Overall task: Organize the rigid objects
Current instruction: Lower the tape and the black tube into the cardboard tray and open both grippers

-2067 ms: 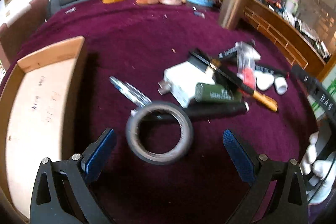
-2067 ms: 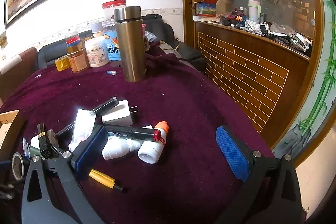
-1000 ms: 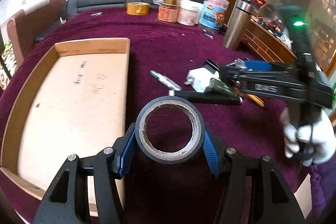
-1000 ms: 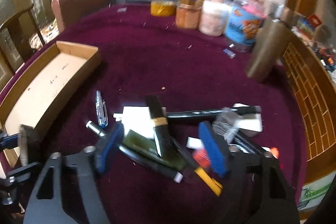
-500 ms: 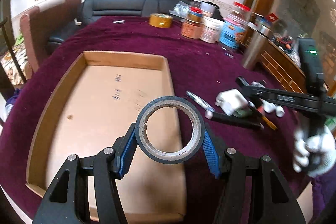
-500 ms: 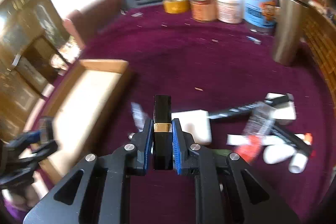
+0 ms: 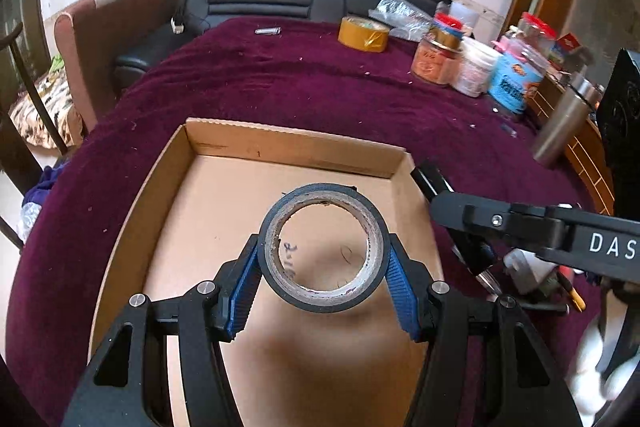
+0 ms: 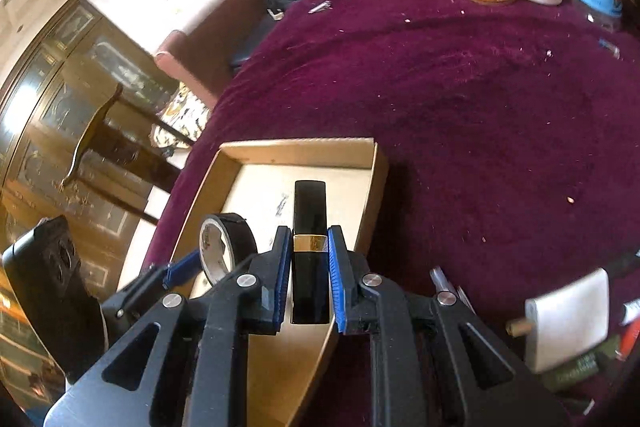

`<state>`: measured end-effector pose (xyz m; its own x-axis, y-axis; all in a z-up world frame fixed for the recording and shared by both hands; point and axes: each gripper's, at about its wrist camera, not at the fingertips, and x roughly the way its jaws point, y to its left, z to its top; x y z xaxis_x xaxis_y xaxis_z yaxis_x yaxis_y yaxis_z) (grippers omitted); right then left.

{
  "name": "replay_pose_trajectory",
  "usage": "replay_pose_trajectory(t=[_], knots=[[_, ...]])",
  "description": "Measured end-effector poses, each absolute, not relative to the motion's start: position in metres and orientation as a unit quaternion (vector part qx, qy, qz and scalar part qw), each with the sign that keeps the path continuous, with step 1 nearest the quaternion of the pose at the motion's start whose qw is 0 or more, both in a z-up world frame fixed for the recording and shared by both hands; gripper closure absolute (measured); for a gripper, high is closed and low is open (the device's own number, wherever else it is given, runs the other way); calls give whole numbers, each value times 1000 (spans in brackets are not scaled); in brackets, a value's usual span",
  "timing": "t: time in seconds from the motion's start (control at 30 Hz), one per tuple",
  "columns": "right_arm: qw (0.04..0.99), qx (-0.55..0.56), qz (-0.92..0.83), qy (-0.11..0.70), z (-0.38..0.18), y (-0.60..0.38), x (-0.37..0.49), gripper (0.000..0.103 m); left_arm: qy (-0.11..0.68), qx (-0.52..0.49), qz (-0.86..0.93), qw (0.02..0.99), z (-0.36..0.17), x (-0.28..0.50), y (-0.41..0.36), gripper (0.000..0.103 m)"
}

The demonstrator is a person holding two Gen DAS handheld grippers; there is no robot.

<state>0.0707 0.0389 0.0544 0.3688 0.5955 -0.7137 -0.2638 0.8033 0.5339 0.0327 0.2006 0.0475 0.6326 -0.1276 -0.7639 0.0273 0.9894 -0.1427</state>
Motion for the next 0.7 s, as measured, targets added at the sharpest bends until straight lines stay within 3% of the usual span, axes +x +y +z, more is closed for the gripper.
replay_pose_trajectory(t=[0.5, 0.6, 0.63, 0.7], knots=[[844, 128, 225, 470, 64, 38, 70, 83, 451, -104, -44, 885, 28, 52, 207, 42], [864, 108, 217, 442, 78, 23, 52, 70, 453, -111, -32, 884, 27, 49, 211, 41], [871, 102, 212, 431, 83, 17, 45, 60, 459, -118, -28, 880, 24, 48, 213, 41], [885, 90, 204, 410, 91, 4, 28, 54, 472, -130, -19, 872, 18, 46, 217, 41]])
